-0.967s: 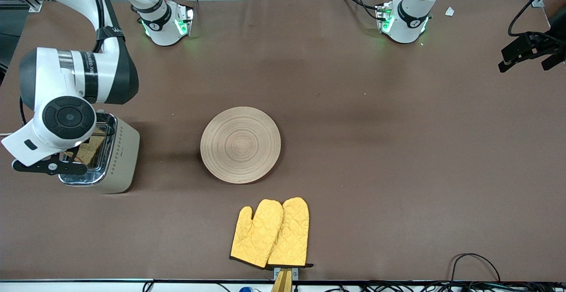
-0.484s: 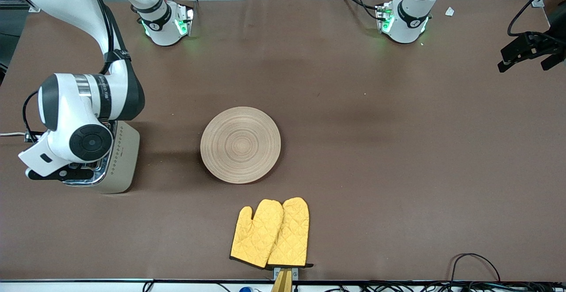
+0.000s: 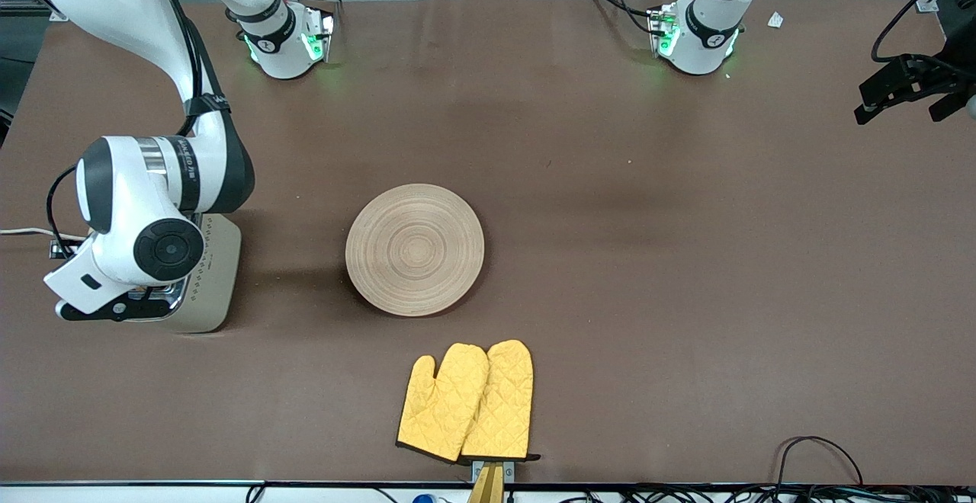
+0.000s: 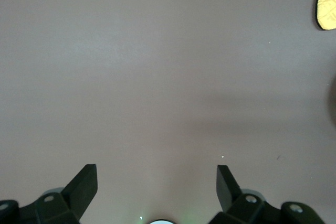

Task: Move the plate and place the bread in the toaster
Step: 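Carry the bread over the toaster slot with the right gripper, then lower the bread edge-first into the toaster slot with the right gripper, then open the right gripper and lift it off the bread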

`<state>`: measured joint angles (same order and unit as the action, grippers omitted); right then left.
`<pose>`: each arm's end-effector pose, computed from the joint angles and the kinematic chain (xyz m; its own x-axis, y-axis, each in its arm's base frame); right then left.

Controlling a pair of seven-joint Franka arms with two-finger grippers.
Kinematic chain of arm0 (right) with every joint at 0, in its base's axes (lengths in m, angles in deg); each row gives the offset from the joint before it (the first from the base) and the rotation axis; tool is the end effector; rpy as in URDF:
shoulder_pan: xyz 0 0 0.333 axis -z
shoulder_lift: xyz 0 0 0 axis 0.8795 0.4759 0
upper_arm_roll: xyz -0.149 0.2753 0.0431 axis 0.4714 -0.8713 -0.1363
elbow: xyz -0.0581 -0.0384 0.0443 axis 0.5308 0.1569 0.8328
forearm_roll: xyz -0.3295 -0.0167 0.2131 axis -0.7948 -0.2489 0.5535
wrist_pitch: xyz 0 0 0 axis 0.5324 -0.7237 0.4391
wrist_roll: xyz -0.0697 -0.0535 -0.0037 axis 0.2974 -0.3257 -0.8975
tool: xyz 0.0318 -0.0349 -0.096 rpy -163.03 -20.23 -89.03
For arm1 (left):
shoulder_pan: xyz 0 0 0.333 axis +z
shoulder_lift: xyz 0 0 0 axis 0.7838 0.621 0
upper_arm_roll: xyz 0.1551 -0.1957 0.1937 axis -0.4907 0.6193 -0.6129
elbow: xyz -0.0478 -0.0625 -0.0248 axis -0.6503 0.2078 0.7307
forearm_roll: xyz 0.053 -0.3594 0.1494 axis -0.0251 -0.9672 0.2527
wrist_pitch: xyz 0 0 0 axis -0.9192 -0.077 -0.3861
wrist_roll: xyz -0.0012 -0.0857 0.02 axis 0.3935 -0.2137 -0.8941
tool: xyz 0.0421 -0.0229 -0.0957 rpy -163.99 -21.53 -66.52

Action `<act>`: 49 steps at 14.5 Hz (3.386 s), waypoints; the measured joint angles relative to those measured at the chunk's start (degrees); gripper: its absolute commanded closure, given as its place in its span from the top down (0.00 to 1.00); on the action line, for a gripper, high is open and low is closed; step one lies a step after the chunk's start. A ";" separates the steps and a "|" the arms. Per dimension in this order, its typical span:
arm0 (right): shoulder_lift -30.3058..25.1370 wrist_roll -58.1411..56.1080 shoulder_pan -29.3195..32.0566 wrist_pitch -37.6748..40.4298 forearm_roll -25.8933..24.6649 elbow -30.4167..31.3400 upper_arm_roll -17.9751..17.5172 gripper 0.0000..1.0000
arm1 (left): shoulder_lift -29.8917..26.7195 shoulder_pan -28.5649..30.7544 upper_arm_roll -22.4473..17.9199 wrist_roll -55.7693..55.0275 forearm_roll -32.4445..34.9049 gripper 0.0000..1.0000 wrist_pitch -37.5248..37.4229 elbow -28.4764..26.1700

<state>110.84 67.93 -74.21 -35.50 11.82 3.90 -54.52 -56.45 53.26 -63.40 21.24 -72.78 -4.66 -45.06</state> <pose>0.6652 0.0389 0.4243 0.9690 -0.0285 -0.2455 0.1723 -0.6343 0.7536 0.5187 -0.0255 0.6774 0.9998 0.0139 0.0125 0.0139 -0.9999 -0.0010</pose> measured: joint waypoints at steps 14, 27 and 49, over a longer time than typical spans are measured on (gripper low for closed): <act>1.39 -2.15 0.03 0.20 -0.37 4.42 -0.05 0.00 | 0.01 -0.09 0.09 0.00 0.00 1.00 -0.07 -0.04; -1.01 -9.10 -0.10 0.51 -0.36 4.42 -0.37 0.00 | 0.01 -0.09 0.10 0.00 0.00 1.00 -0.08 -0.06; -2.48 -8.84 1.82 -5.04 30.97 -12.61 -0.45 1.00 | 0.02 -0.10 0.11 0.00 0.00 1.00 -0.08 -0.17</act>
<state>108.36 59.08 -72.39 -40.54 42.79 -8.71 -54.97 -56.44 53.16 -63.29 21.24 -72.79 -4.74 -45.23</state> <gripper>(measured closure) 0.000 0.000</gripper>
